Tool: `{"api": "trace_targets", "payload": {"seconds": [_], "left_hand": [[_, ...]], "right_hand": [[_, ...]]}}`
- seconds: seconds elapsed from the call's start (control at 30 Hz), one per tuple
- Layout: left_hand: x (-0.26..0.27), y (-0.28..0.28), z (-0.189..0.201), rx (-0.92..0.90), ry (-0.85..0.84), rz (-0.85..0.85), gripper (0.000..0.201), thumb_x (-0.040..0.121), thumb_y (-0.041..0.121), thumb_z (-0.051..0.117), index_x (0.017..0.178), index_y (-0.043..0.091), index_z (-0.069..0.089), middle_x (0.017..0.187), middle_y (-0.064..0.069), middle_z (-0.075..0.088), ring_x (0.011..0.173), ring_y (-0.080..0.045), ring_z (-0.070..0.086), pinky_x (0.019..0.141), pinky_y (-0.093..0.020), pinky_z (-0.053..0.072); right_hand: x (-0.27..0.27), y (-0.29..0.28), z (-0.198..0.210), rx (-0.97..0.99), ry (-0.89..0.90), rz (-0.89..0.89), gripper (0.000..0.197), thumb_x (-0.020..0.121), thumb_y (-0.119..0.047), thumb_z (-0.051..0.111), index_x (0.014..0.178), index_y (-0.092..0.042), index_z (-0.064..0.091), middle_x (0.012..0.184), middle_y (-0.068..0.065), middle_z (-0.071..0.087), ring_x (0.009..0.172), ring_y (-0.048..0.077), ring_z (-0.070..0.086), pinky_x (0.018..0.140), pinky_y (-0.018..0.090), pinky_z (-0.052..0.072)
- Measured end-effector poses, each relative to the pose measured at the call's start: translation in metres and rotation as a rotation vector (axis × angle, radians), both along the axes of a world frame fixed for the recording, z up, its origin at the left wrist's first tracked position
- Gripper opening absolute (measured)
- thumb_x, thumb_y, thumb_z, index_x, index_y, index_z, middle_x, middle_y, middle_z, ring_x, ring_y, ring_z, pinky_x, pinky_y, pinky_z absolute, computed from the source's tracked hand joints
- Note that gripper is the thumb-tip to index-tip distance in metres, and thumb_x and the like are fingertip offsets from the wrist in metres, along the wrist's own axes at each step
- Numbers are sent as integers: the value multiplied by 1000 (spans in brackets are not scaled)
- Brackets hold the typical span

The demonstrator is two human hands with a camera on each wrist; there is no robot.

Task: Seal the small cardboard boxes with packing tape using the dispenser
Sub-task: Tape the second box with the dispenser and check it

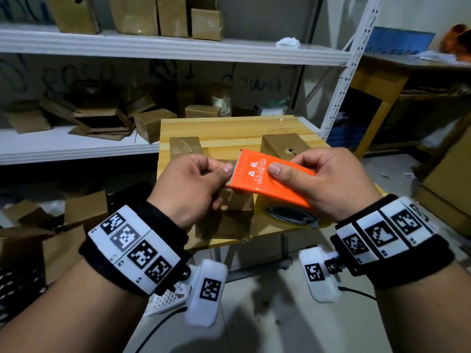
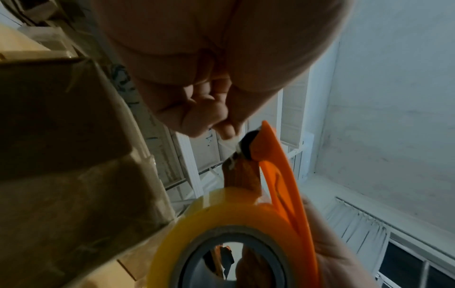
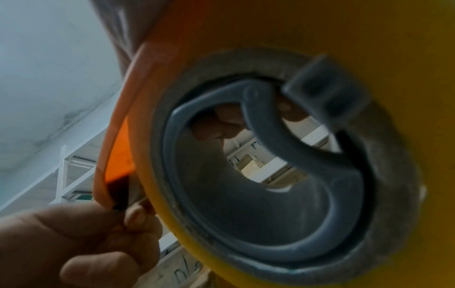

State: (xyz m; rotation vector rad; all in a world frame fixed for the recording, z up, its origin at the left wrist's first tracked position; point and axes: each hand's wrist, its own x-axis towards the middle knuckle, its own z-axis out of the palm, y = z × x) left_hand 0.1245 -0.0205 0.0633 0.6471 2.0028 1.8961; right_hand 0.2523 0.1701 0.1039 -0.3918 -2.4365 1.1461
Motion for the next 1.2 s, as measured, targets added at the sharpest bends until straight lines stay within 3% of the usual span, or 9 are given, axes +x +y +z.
{"api": "trace_targets", "payload": {"seconds": [0.07,0.2,0.3,0.4,0.53,0.6,0.73,1.07,1.2], "left_hand": [[-5,-6,3,-10,9,32,20,100,24,67,86,11,72,73,-7,73,57,-23,57,56,-36,48],[-14,-19,3,-17,26,54,20,99,25,69,86,11,74,76,-6,74,63,-18,65,64,-35,52],[-18,-26,1,-38,69,75,23,99,25,70,84,9,75,72,-2,68,66,-19,55,68,-36,48],[-22,-32,-2,-20,65,80,25,99,25,71,78,12,76,72,-3,66,70,-23,52,72,-39,46],[-33,-40,-6,-23,51,142,27,100,27,70,76,14,74,68,0,67,70,-24,51,69,-37,45],[-45,-48,-9,-14,24,193,29,100,27,70,75,13,74,65,1,64,71,-24,50,69,-37,43],[-64,-61,-21,-43,-4,221,30,97,34,73,71,21,79,70,-3,62,72,-25,50,71,-40,44],[-60,-53,-41,-90,-187,205,31,98,28,73,74,9,70,66,-7,50,57,-21,47,56,-30,44],[-59,-52,-43,-92,-247,219,29,97,29,75,76,8,72,62,-6,53,50,-21,51,62,-40,49]], "right_hand": [[0,0,5,18,-19,4,53,63,-74,72,77,-23,77,71,-21,74,66,-3,71,50,10,48],[-8,-2,17,105,-86,26,51,67,-73,72,78,-24,77,68,-13,73,63,-2,70,49,11,47],[-16,-5,27,165,-133,30,59,64,-78,70,80,-22,79,75,-4,76,67,7,71,57,24,55],[-26,-9,34,211,-167,41,64,59,-83,66,74,-22,78,67,-6,73,61,4,68,55,22,49],[-35,-8,41,297,-229,12,56,72,-75,75,78,-20,80,78,-1,76,74,14,73,72,41,62],[-35,-3,45,322,-251,-16,51,76,-71,76,79,-20,79,81,-1,76,77,15,72,74,39,62],[-33,7,50,344,-296,-51,54,74,-74,75,78,-20,79,75,-5,74,74,13,70,65,32,53],[-43,15,34,338,-417,-60,54,75,-74,76,82,-20,80,76,1,79,73,19,75,75,41,62],[-49,19,34,318,-461,-59,56,73,-76,77,82,-21,81,72,-2,79,71,19,78,72,36,62]]}}
